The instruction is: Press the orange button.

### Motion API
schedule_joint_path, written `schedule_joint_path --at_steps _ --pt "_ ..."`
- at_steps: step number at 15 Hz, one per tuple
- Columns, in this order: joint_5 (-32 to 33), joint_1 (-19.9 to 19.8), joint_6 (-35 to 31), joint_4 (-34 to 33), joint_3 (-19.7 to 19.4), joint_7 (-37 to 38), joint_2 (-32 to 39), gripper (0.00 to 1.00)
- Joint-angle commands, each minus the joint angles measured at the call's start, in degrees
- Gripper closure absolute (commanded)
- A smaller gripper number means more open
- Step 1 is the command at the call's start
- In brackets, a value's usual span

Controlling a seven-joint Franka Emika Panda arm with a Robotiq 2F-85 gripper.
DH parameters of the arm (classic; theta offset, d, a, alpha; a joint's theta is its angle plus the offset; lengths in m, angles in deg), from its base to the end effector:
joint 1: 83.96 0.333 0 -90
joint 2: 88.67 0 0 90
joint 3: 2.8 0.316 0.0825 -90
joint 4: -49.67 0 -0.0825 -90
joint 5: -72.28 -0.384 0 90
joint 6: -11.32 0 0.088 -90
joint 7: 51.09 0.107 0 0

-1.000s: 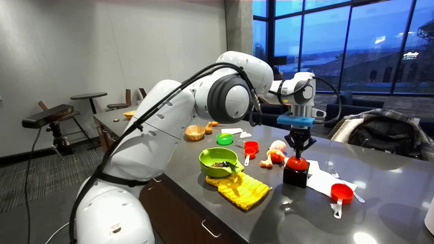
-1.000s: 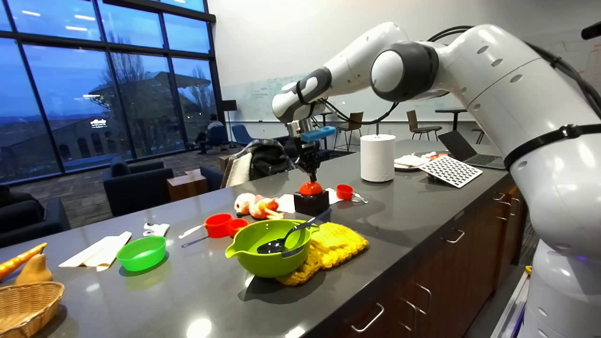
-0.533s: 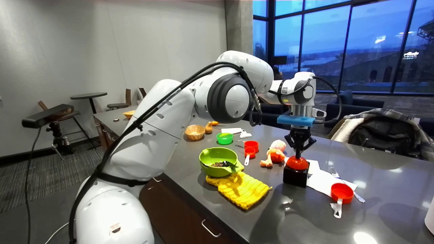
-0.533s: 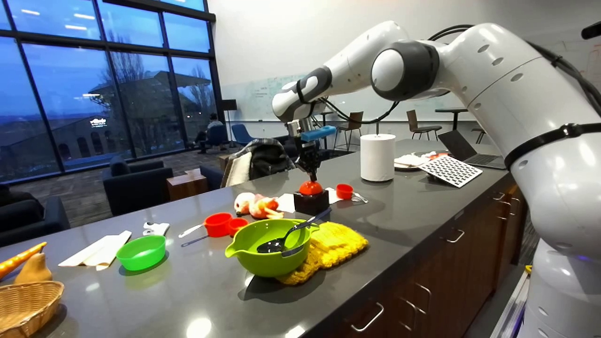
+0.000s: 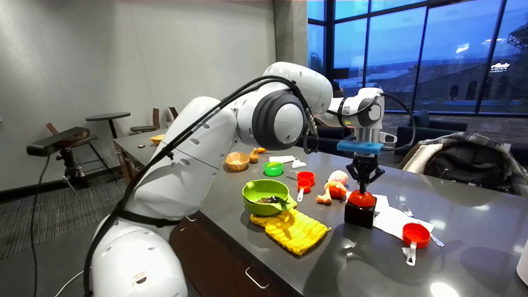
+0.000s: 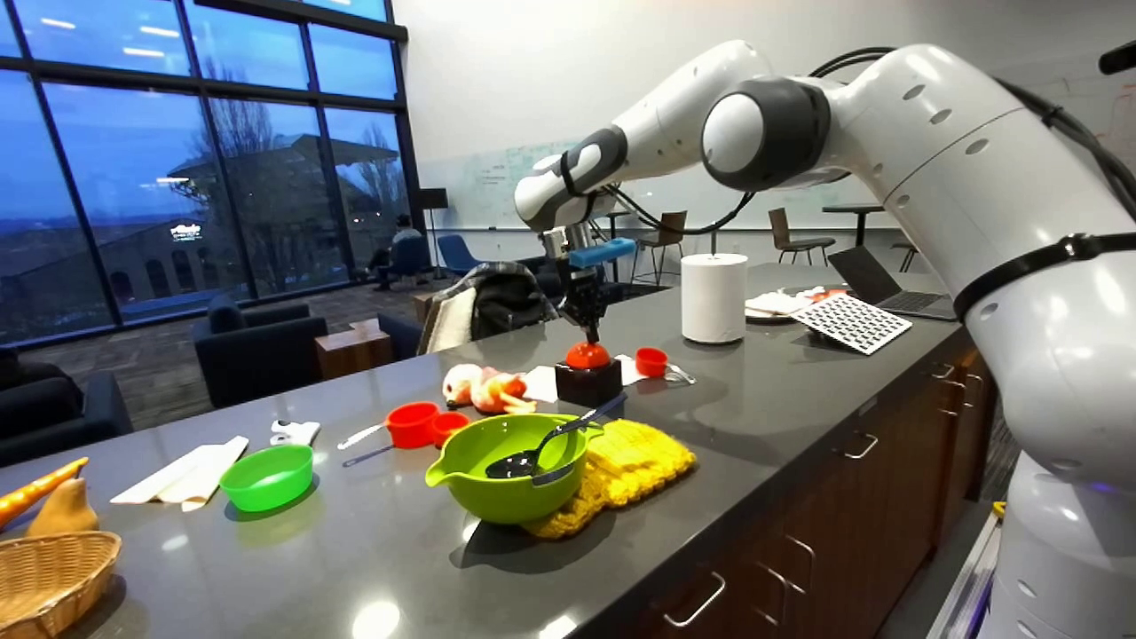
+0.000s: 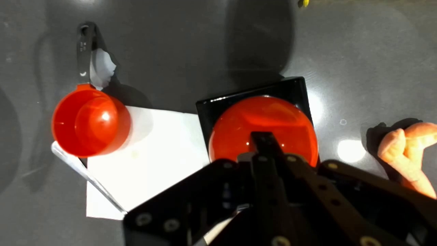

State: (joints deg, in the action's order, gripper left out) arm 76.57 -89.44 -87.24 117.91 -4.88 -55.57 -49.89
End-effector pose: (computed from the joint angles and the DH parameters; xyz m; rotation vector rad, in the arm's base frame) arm 0.7186 -0.0955 0.3760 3.0515 -0.0470 -0.2392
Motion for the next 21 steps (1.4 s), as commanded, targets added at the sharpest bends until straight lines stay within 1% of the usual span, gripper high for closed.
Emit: schedule_joint_path --at_steps 1,7,13,18,21 --pt "-2.1 -0.48 -0.47 2.21 0.3 0.66 1.12 1.0" --pt "-2.4 -0.44 -0.96 2.47 0.24 0.88 0.22 1.0" --pt "-1.25 0.44 -0.06 -0.26 -0.05 1.03 -2.06 1.0" --pt "-0.67 1.27 0.59 -3.53 -0.21 1.15 -2.59 1.0" --pt "-0.98 1.37 0.17 -3.68 -0.07 1.22 -2.62 1.0"
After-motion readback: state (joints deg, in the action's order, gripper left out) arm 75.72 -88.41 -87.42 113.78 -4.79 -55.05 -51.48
